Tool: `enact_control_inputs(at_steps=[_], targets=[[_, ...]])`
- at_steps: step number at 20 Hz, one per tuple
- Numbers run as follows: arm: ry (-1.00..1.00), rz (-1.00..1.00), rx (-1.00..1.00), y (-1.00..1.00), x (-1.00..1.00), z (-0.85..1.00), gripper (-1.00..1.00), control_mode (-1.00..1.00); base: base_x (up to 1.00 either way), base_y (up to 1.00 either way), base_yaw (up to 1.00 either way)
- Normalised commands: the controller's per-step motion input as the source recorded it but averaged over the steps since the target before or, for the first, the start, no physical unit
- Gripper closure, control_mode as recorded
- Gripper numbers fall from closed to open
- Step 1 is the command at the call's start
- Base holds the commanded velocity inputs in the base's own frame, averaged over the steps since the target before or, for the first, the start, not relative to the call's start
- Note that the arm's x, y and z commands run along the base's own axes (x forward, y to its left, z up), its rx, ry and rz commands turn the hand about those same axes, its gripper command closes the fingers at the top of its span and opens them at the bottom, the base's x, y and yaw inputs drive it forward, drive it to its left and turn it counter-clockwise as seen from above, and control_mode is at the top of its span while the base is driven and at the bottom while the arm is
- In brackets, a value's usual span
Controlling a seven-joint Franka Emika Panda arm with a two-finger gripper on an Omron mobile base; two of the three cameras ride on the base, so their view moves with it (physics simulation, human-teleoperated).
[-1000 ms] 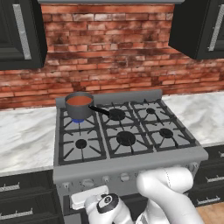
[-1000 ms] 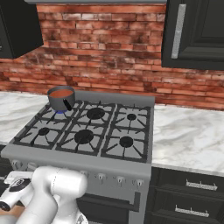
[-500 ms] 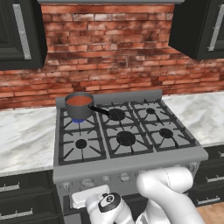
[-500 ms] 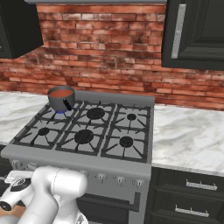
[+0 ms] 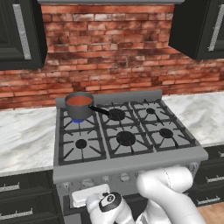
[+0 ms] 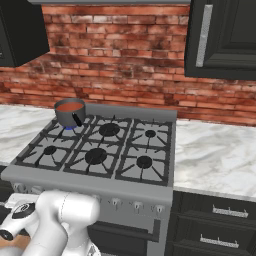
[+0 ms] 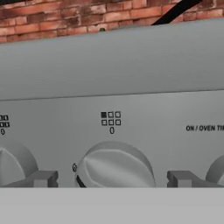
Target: Wait until the marinara sauce is simmered to a deep red color and then turn off the stove.
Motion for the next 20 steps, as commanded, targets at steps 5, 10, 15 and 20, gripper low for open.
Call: enact_control_inputs(at_steps=[5, 10, 15, 20], targets=[[0.00, 0.00, 0.01, 0.00, 0.11, 0.00, -1.00, -1.00, 0.00, 0.00, 0.00], [0.00, 0.00, 0.02, -0.01, 0.18, 0.00, -1.00, -1.00, 0.00, 0.00, 0.00], [0.00, 0.00, 0.00, 0.00, 0.25, 0.00, -1.00, -1.00, 0.00, 0.00, 0.00], [0.00, 0.00, 0.00, 0.00, 0.17, -0.01, -1.00, -1.00, 0.00, 0.00, 0.00]])
